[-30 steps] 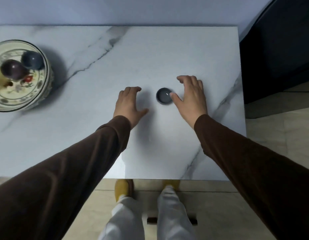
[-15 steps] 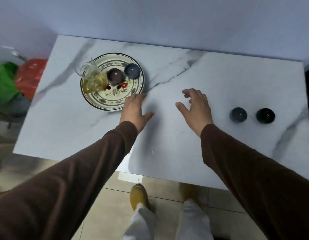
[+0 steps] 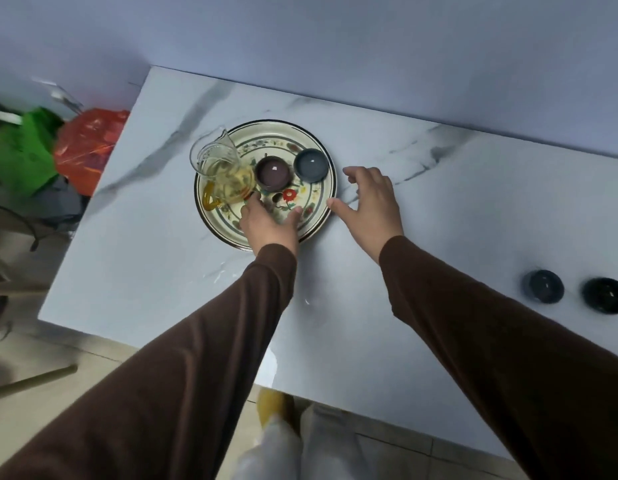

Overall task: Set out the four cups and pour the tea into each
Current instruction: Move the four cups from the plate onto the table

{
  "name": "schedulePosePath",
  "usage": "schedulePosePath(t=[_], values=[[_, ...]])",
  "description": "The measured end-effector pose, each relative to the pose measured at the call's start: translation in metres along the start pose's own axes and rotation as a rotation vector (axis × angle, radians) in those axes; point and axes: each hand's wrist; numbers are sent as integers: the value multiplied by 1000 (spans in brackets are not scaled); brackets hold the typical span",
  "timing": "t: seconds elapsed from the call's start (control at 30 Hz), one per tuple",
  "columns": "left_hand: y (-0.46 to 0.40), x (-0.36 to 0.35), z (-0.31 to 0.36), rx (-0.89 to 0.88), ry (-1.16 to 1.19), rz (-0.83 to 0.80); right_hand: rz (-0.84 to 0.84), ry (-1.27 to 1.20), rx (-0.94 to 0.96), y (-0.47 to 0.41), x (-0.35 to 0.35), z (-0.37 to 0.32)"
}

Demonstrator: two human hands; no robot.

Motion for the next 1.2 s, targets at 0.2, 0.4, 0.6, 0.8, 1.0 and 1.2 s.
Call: schedulePosePath(t=[0.2,0.4,0.6,0.8,1.0,1.2], values=[[-24,-26,9,48,83,170,-34,51,39,-47,-14,0],[-37,-40,16,106,68,258,-105,117,99,-76,-21,-1],[-47,-49,21,197,34,318,-160,212,161,-91,-23,-4],[-50,-52,27,249,13,334,-107,135,119,-88,-20,-5],[-56,-56,34,309,-5,403,-11,-6,10,-69,-9,3],[-50,-51,22,174,-38,354,36,-61,-66,-42,-2,11]])
Point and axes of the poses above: each hand's wrist, its own y-axis away from the middle knuckle, its own x-axis out of the back of the hand, z = x × y, and after that the axes turned 9 degrees about -z, right-handed
